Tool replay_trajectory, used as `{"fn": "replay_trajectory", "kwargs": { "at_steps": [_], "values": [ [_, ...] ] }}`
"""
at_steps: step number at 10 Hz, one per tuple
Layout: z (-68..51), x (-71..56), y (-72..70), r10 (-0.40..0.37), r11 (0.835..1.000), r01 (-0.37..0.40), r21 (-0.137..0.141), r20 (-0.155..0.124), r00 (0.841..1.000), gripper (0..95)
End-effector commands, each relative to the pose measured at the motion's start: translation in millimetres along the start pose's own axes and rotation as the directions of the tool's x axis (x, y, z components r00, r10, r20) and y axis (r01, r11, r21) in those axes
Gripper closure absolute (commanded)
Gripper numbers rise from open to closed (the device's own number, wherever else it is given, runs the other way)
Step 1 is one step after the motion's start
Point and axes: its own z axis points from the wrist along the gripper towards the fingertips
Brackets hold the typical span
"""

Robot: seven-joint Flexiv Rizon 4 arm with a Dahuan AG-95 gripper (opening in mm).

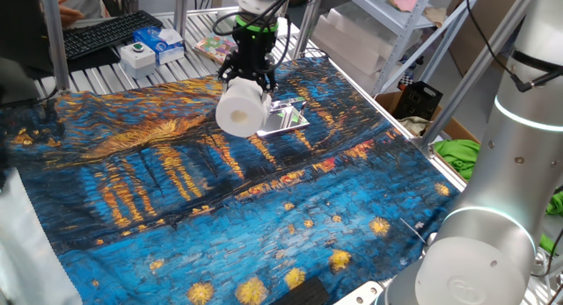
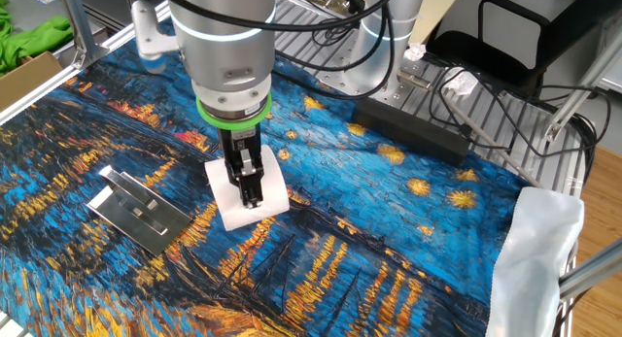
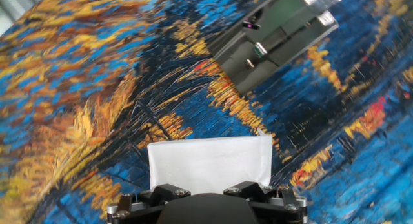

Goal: Put the toilet paper on its holder

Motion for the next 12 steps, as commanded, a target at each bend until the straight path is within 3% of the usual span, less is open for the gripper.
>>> {"fn": "replay_trajectory", "kwargs": {
  "at_steps": [1, 9, 12],
  "values": [
    [-0.2, 0.7, -1.2, 0.040, 0.999, -0.040, 0.003, 0.009, 0.999, 95.0],
    [-0.2, 0.7, -1.2, 0.150, 0.988, -0.150, 0.016, 0.027, 0.988, 95.0],
    [-0.2, 0.7, -1.2, 0.166, 0.986, -0.166, 0.016, 0.022, 0.986, 95.0]
  ]
}}
